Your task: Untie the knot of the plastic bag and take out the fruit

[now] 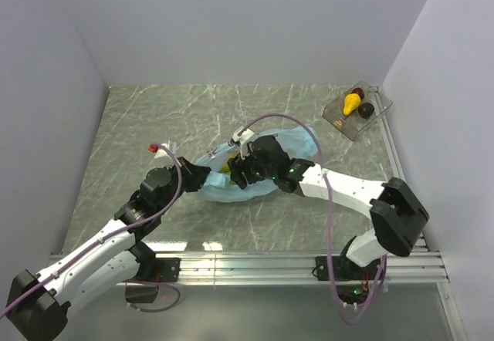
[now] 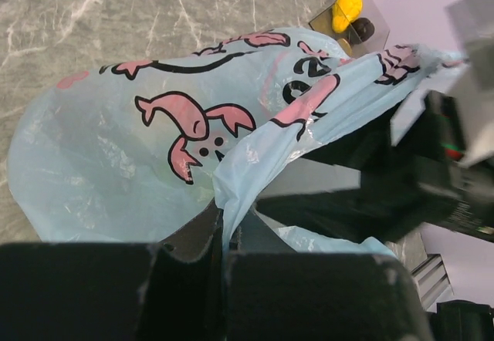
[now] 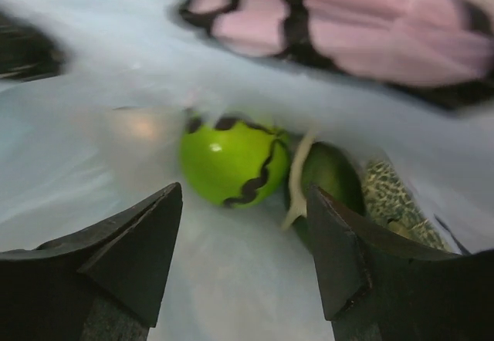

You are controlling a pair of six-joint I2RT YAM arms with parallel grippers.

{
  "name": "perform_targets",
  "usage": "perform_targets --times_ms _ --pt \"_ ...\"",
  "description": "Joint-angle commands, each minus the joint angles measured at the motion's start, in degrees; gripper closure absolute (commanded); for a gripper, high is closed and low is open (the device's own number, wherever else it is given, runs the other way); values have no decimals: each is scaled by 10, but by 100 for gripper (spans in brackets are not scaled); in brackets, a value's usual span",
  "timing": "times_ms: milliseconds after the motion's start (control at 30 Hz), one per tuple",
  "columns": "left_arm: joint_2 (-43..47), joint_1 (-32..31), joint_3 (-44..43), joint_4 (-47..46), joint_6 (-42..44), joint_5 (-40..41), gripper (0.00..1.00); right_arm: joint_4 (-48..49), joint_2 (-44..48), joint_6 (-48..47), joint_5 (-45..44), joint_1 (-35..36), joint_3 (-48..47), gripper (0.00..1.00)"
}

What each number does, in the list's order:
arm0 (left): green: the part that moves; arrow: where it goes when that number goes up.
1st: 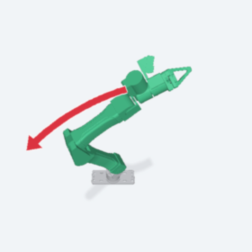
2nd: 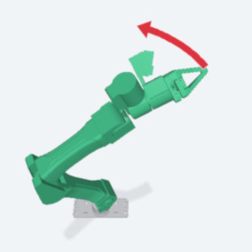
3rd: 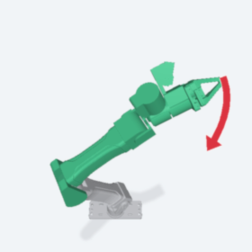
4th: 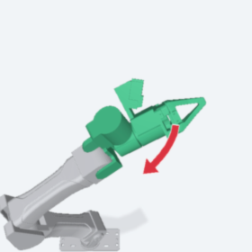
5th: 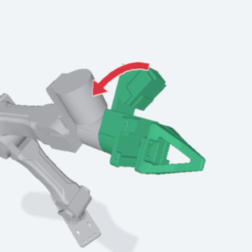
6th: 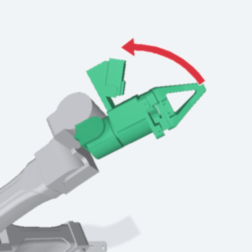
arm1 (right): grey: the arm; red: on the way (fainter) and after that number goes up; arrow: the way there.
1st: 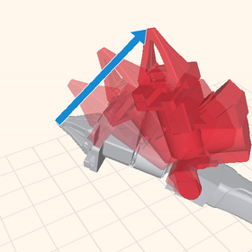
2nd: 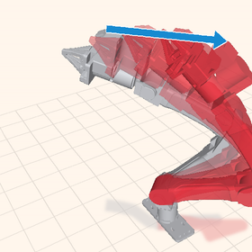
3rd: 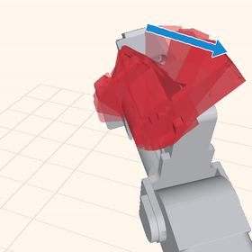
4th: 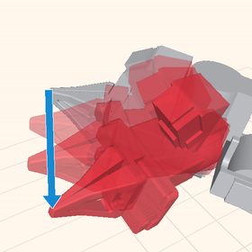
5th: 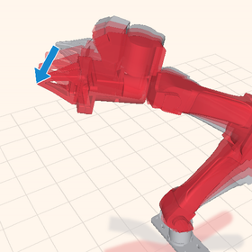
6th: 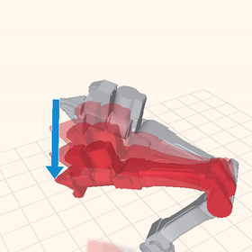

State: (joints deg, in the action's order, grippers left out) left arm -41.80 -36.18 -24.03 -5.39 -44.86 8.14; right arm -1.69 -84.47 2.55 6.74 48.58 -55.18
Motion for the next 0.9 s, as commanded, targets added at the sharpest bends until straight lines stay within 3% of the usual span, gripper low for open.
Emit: perform_targets --times_ms 0,167,467,533,633,667,767,867 --pt "-2 2 0 -31 -5 -15 99 59 -27 -15 -91 5 -24 29" --pt "-7 2 0 -30 -3 -16 99 80 -69 -12 -146 6 -42 35" --pt "-15 2 0 -31 -1 -14 99 89 -121 -14 -109 6 -56 35" --pt "-17 1 -3 -28 1 -10 99 86 -127 -12 -111 6 -58 40" --pt "-18 2 -6 -26 1 -4 99 85 -122 -13 -111 5 -52 65" --pt "-19 2 -8 -24 4 0 99 77 -119 -14 -108 5 -53 80" --pt "-21 2 -10 -24 5 6 99 45 -89 -20 -78 6 -64 100" --pt "-25 2 -13 -23 6 12 99 18 -41 -42 -43 5 -78 100"
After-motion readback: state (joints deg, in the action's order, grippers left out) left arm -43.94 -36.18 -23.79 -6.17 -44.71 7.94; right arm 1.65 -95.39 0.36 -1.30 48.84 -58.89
